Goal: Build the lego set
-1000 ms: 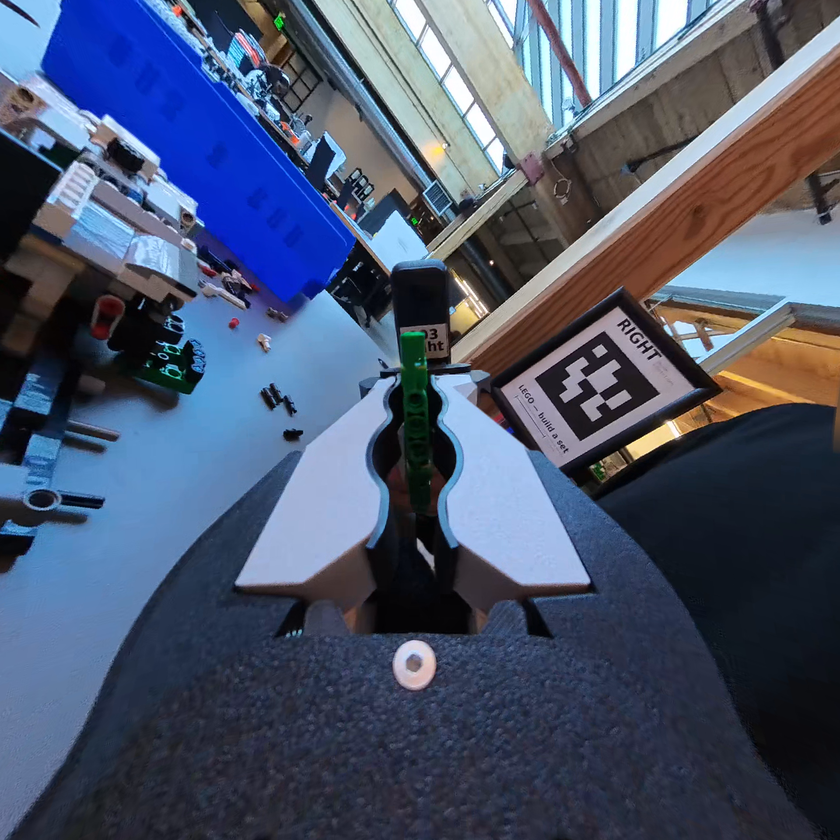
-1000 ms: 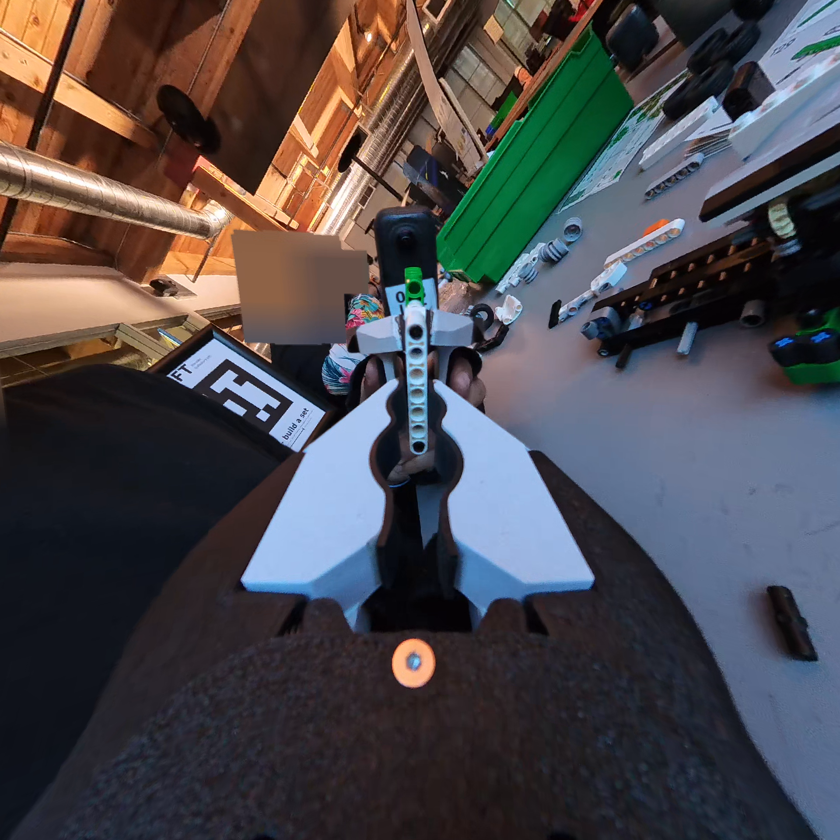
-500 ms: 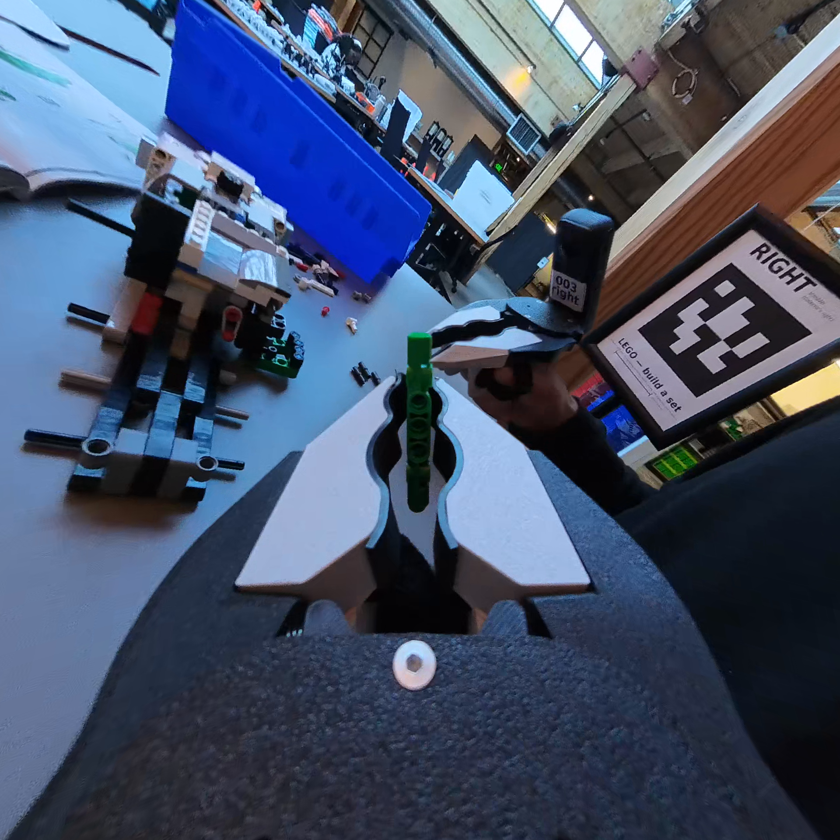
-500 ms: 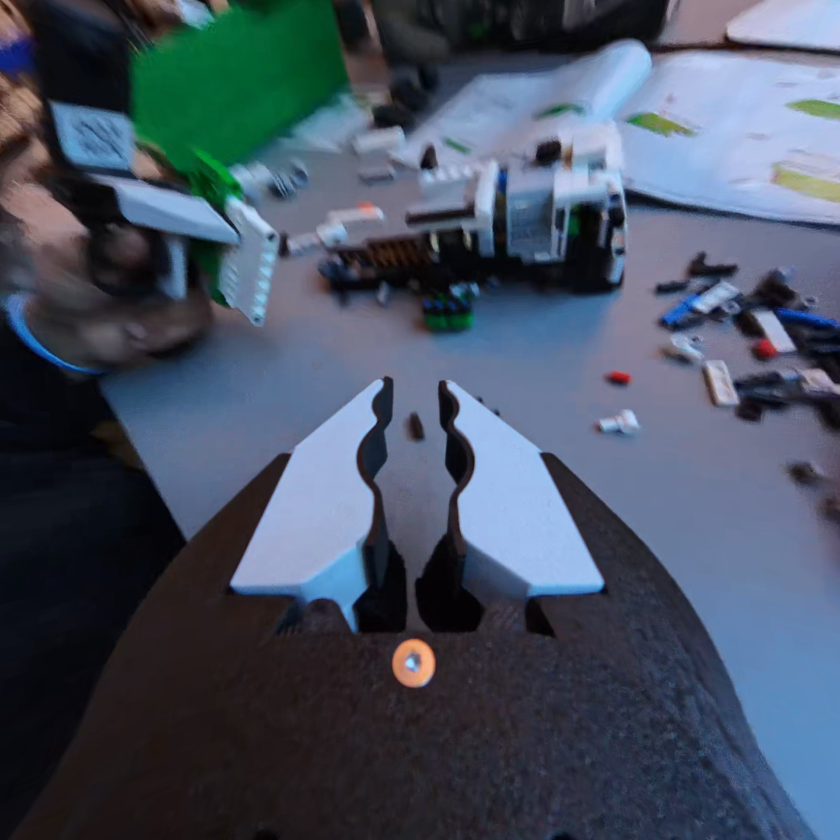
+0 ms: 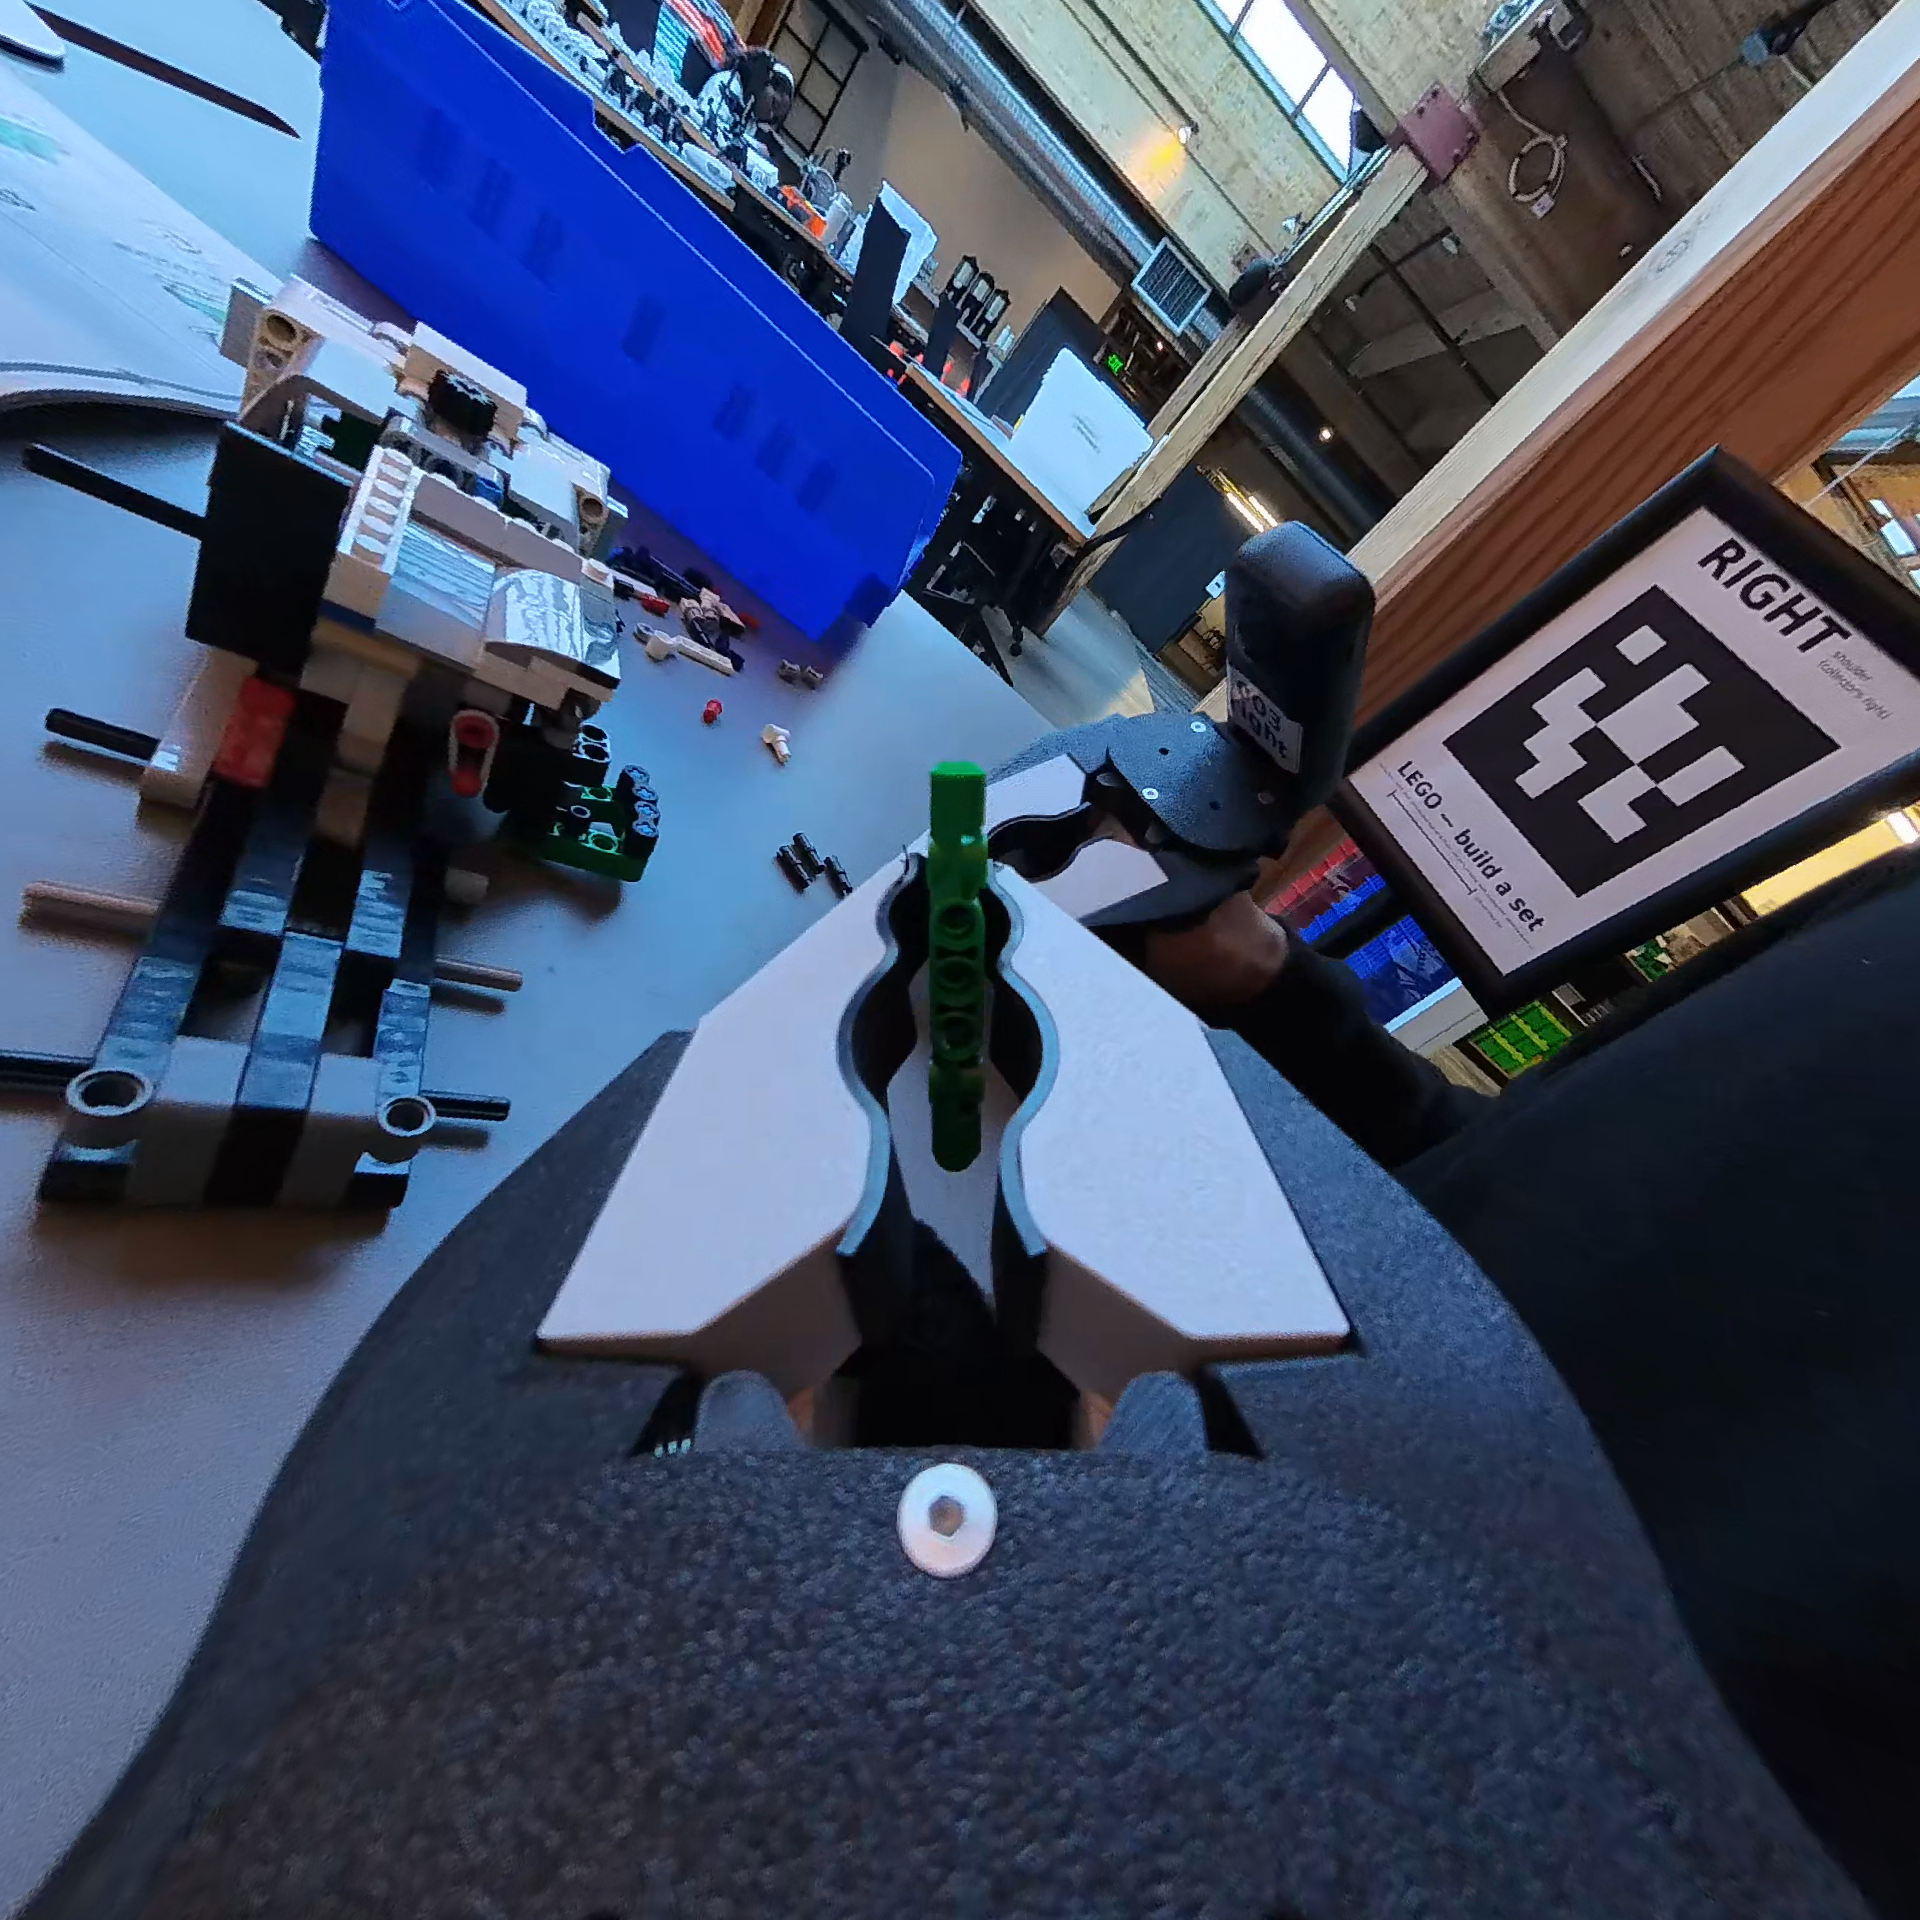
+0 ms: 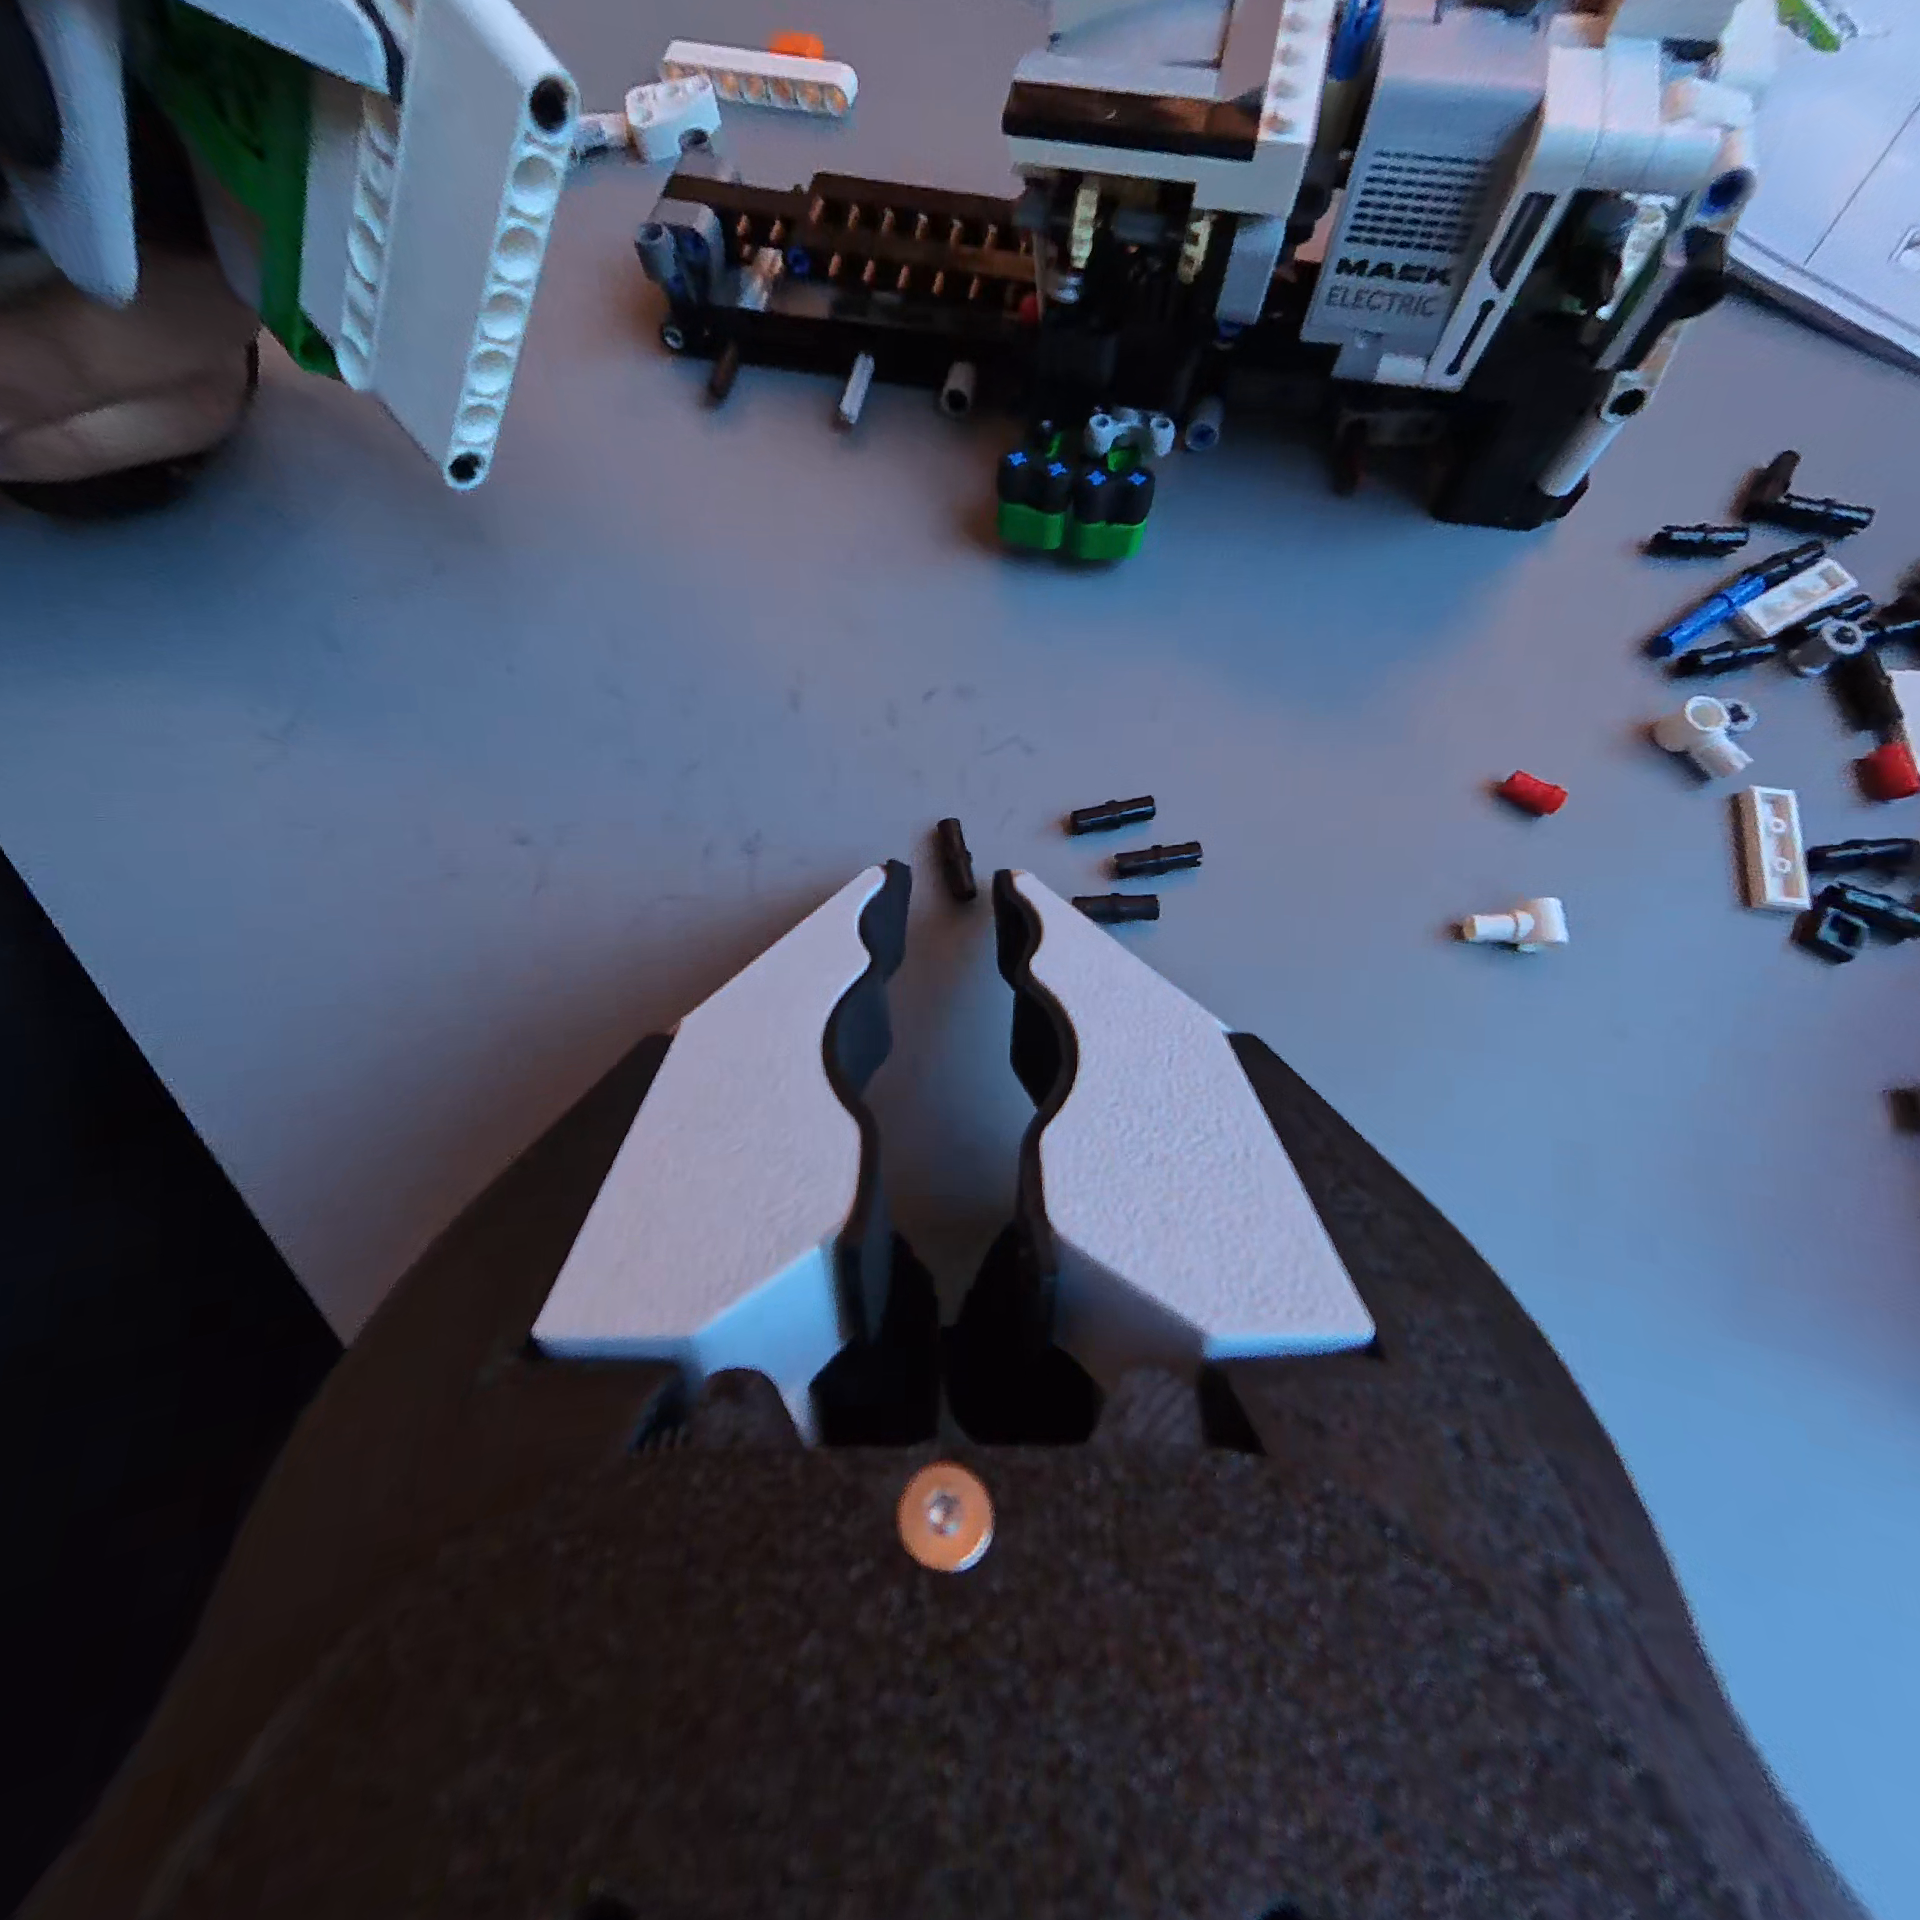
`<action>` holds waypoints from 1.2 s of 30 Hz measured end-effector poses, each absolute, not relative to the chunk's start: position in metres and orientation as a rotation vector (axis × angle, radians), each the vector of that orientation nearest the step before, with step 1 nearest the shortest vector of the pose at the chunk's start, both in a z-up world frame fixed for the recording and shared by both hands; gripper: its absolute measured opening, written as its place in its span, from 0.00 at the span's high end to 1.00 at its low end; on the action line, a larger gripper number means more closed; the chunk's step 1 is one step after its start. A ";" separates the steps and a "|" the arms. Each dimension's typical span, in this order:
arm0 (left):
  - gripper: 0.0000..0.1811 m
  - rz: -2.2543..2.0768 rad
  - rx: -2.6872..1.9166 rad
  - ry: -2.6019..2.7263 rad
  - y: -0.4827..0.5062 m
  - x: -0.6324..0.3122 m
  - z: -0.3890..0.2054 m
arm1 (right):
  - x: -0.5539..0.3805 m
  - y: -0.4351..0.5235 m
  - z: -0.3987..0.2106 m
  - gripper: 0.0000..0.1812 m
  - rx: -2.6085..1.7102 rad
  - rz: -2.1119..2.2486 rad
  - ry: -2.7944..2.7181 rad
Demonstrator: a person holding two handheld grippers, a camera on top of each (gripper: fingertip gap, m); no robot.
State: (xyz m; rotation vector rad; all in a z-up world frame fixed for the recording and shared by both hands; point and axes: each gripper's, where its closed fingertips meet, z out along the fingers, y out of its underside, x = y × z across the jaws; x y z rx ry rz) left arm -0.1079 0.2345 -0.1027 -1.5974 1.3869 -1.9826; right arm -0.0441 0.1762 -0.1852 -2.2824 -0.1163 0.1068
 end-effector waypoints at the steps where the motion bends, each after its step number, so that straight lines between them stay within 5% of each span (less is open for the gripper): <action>1: 0.97 -1.980 -1.596 1.386 0.234 -0.108 -0.103 | -0.044 0.177 -0.186 0.92 -2.288 0.096 -0.131; 15: 0.97 -1.853 -1.488 1.395 0.234 -0.110 -0.096 | -0.047 0.186 -0.187 0.98 -2.267 0.017 -0.254; 24: 0.96 -1.229 -1.123 1.528 0.226 -0.124 -0.097 | -0.117 0.203 -0.110 0.98 -1.743 0.928 0.140; 36: 0.97 -1.128 -1.146 1.580 0.217 -0.119 -0.112 | -0.120 0.207 -0.105 0.98 -1.706 0.898 0.158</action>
